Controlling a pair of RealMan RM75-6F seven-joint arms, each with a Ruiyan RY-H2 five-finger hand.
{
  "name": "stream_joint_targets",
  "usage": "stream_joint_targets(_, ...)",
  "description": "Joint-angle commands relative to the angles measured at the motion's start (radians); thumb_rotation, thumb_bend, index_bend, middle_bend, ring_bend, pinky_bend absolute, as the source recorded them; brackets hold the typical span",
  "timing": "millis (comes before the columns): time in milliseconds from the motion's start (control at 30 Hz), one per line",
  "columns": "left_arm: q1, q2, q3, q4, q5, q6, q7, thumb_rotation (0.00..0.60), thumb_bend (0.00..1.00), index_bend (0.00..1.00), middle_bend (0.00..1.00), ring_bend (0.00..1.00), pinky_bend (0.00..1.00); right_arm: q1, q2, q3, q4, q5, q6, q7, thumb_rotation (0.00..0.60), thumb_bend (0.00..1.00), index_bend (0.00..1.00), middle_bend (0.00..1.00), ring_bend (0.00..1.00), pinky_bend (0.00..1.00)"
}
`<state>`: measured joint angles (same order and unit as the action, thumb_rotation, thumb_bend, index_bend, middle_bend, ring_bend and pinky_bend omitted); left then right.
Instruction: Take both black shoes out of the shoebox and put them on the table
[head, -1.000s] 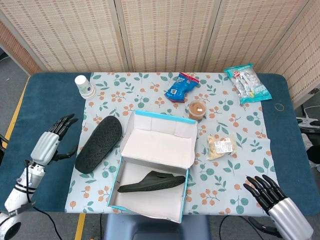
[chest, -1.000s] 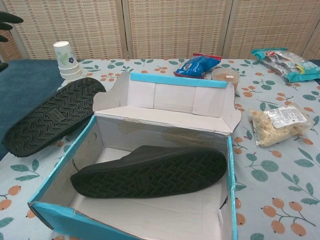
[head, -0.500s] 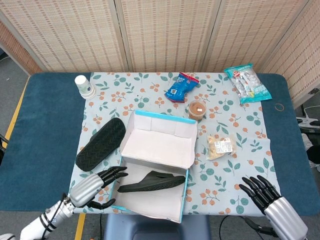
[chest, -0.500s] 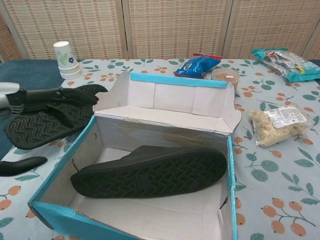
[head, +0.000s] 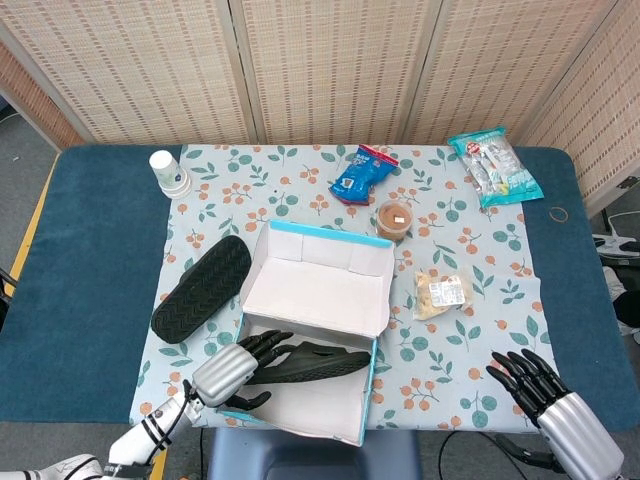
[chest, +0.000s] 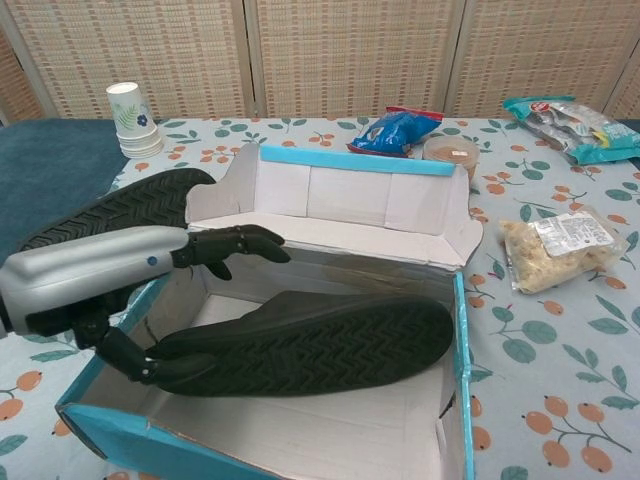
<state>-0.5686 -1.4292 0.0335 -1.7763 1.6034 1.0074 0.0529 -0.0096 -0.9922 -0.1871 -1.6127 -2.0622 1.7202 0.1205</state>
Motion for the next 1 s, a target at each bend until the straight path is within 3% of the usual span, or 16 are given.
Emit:
stream_joint_targets(33,-0.018,-0.074,-0.031,0.033,-0.104,-0.061,0.155,0.6,0.36,0.11,0.01,0.0,0.23,0.001,0.004,0.0,0.003,0.005,0.005,0.012,0.515,0.17,0.0,0.0,0.0,0.0)
stream_joint_targets(333,-0.036,-0.116,-0.04,0.056,-0.229,-0.111,0.292,0.6,0.38,0.13,0.02,0.02,0.25,0.002,0.007,-0.001,0.008,0.007,0.009,0.021,0.514,0.17,0.0,0.0,0.0,0.0)
stream_joint_targets(400,-0.043,-0.12,-0.041,0.059,-0.255,-0.12,0.325,0.6,0.39,0.24,0.15,0.11,0.3,0.002,0.007,-0.001,0.007,0.012,0.006,0.021,0.516,0.17,0.0,0.0,0.0,0.0)
stream_joint_targets(467,-0.052,-0.121,-0.042,0.055,-0.274,-0.128,0.354,0.6,0.42,0.44,0.4,0.29,0.37,0.004,0.009,0.0,0.003,0.024,-0.006,0.017,0.515,0.17,0.0,0.0,0.0,0.0)
stream_joint_targets(567,-0.045,-0.133,-0.044,0.052,-0.269,-0.092,0.369,0.6,0.52,0.69,0.68,0.52,0.5,0.004,0.011,0.001,-0.003,0.031,-0.013,0.012,0.514,0.17,0.0,0.0,0.0,0.0)
stream_joint_targets(667,-0.028,-0.158,-0.048,0.067,-0.233,-0.033,0.356,0.6,0.59,0.81,0.81,0.63,0.59,0.004,0.012,0.0,-0.006,0.034,-0.016,0.009,0.514,0.17,0.0,0.0,0.0,0.0)
stream_joint_targets(767,-0.017,-0.165,-0.05,0.075,-0.203,0.002,0.307,0.6,0.62,0.88,0.84,0.65,0.61,0.004,0.012,0.0,-0.008,0.037,-0.019,0.006,0.515,0.17,0.0,0.0,0.0,0.0)
stream_joint_targets(1000,0.007,-0.118,-0.052,0.035,-0.105,0.094,0.186,0.6,0.63,0.87,0.83,0.65,0.61,0.006,0.012,0.0,-0.012,0.042,-0.03,0.0,0.514,0.17,0.0,0.0,0.0,0.0)
